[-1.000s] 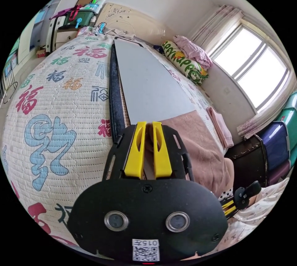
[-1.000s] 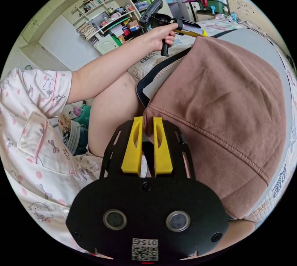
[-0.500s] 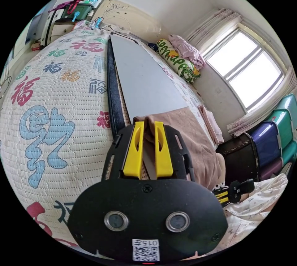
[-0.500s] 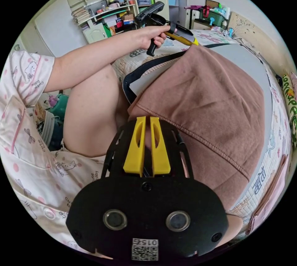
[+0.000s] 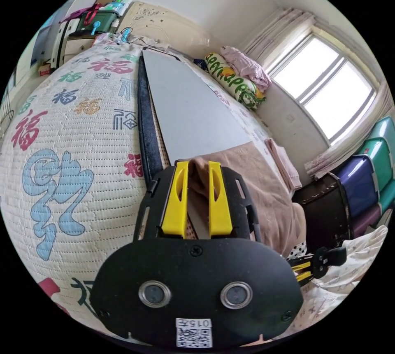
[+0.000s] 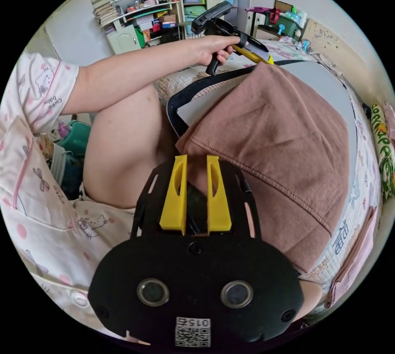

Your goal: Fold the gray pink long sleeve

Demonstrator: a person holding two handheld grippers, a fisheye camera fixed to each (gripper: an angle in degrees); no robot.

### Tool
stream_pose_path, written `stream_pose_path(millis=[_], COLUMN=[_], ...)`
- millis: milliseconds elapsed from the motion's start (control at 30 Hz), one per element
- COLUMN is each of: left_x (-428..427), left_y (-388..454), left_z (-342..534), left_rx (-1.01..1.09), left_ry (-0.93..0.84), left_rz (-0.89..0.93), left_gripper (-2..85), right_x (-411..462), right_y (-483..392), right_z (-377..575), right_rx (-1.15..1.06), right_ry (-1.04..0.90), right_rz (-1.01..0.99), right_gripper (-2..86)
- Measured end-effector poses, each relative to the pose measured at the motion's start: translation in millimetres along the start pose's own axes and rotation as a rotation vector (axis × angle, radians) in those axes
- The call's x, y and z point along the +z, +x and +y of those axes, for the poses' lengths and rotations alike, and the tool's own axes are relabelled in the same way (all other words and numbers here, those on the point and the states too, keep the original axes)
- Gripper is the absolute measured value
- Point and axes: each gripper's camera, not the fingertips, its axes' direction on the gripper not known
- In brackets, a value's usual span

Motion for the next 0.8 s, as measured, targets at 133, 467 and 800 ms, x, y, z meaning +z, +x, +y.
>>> stream_pose_path(millis=[133,467,800], left_x=[9,9,25], left_y=[3,18,8], left_z=[0,2,-6], left_rx=[-0.009,0.056,0.049], left_ry=[-0.009,0.019,-0.043], left_rz=[-0.004,-0.075,-0.166], left_gripper=[5.3,1.3,4.0], right_x=[-3,-33,-66], right_y=[-20,-12,19], right_z=[-14,-46,-72], right_rx=[-0.108,-0.061,0.08], right_ry=[-0.054,-0.119,-0.106], right_rz=[0.099,0.027,-0.327], right_gripper=[6.6,-0.7,-0.1])
